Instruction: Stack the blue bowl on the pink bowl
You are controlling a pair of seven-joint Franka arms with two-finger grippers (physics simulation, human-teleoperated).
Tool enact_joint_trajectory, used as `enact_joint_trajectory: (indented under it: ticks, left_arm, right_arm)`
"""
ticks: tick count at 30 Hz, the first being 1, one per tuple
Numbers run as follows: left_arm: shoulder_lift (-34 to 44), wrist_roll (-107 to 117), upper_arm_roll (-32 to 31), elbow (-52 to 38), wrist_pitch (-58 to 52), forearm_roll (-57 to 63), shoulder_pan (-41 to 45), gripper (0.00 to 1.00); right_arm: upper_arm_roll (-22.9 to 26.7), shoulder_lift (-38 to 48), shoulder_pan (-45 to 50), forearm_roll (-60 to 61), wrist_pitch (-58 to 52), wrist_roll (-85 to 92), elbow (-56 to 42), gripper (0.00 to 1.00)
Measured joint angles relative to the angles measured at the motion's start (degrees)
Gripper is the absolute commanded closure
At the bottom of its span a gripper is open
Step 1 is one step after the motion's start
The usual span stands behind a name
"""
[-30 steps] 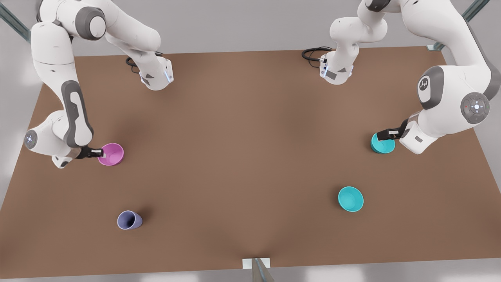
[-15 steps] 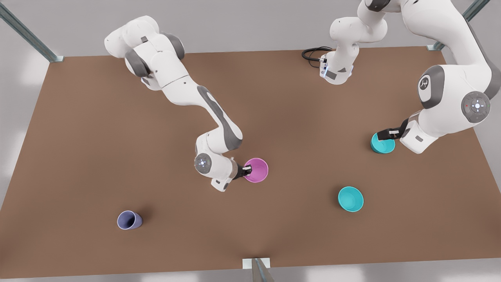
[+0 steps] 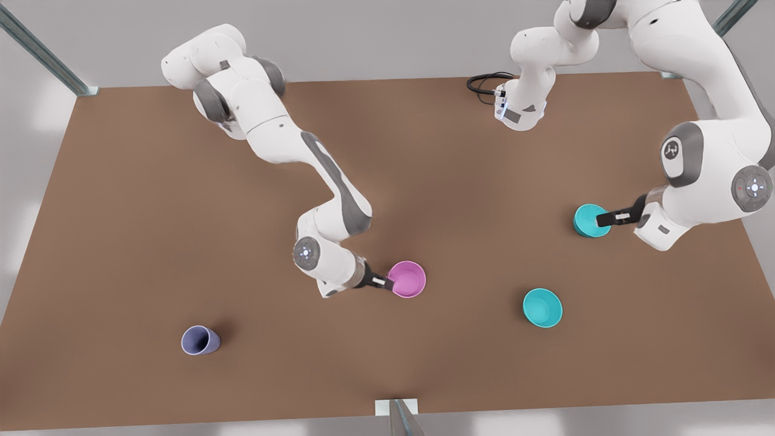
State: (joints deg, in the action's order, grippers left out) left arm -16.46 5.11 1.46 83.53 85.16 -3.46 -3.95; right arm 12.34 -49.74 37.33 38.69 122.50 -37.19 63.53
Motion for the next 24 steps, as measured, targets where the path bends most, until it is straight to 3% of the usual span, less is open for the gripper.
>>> enact_joint_trajectory:
  ticks: [3, 6, 9, 11, 13, 15, 23, 24]
  left_arm:
    - [-3.2, -2.1, 0.8, 3.5, 1.6, -1.6, -9.8, 0.0]
    - [-3.1, -6.8, 10.4, 18.4, 8.5, -2.3, -12.8, 0.0]
    - [-4.2, -12.5, 13.1, 27.7, 17.9, -4.0, -12.2, 0.0]
    - [-5.8, -16.3, 13.4, 30.2, 23.2, -5.9, -11.8, 0.0]
    - [-7.8, -20.1, 13.5, 31.3, 27.7, -8.3, -12.1, 0.0]
    - [-8.2, -23.6, 13.5, 33.0, 30.8, -10.4, -12.2, 0.0]
    - [-9.3, -34.4, 13.4, 36.9, 36.2, -16.8, -11.2, 0.0]
    - [-9.4, -35.4, 13.4, 36.9, 36.5, -17.3, -11.0, 0.15]
  right_arm:
    - [0.6, 4.9, -9.7, -1.0, -11.5, -2.5, 0.0, 0.0]
    - [0.9, 8.3, -24.4, -8.2, -26.1, 0.7, -4.7, 0.0]
    - [0.4, 18.6, -25.1, -21.6, -37.1, 7.5, -7.4, 0.0]
    - [-1.3, 28.1, -24.9, -27.4, -41.3, 11.3, -1.9, 0.0]
    - [-6.2, 37.9, -27.7, -32.4, -41.7, 14.7, 9.2, 0.0]
    - [-7.9, 43.9, -28.7, -35.4, -40.2, 17.8, 18.1, 0.0]
    - [-10.0, 46.3, -29.0, -39.2, -36.3, 26.7, 22.6, 0.0]
    - [-10.0, 46.3, -28.8, -39.3, -36.0, 27.6, 22.6, 0.0]
